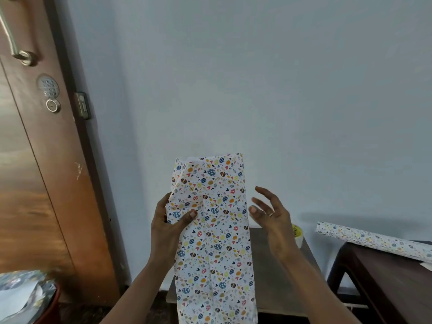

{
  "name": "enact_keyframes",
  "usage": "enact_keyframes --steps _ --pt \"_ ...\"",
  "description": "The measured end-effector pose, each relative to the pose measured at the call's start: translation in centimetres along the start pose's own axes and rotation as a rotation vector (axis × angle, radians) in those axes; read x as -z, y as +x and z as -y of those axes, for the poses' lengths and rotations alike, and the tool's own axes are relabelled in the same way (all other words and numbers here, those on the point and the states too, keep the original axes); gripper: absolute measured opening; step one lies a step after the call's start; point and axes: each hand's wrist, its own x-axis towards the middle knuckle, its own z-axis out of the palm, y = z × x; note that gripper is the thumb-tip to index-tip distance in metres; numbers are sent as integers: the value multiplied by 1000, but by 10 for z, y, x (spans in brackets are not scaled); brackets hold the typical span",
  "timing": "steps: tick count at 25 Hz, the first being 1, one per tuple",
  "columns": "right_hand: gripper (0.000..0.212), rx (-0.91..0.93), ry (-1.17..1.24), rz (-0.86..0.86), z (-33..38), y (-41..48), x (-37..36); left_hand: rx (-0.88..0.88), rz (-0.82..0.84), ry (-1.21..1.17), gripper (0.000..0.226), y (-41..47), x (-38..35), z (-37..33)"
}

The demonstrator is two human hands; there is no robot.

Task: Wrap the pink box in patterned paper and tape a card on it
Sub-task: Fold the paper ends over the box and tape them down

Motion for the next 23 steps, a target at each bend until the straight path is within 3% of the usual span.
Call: enact_keyframes --steps 5,10,12,16,19,23 --pt "82 -70 352 101 4 3 -21 107 40 -146 59 0 -2 -2" --pt "67 -10 184 159 2 6 -19 127 39 -136 38 -2 -8 -5" --pt "65 -19 160 184 4 7 -16 118 48 -119 37 -3 -10 -4" --pt "34 40 149 211 7 2 -13 96 50 -80 35 -7 -14 -6" --pt "24 52 258 181 10 -4 -10 85 74 -90 40 -13 -18 -8" --pt "42 50 344 179 18 -5 -2 64 82 -89 49 -20 -22 -12"
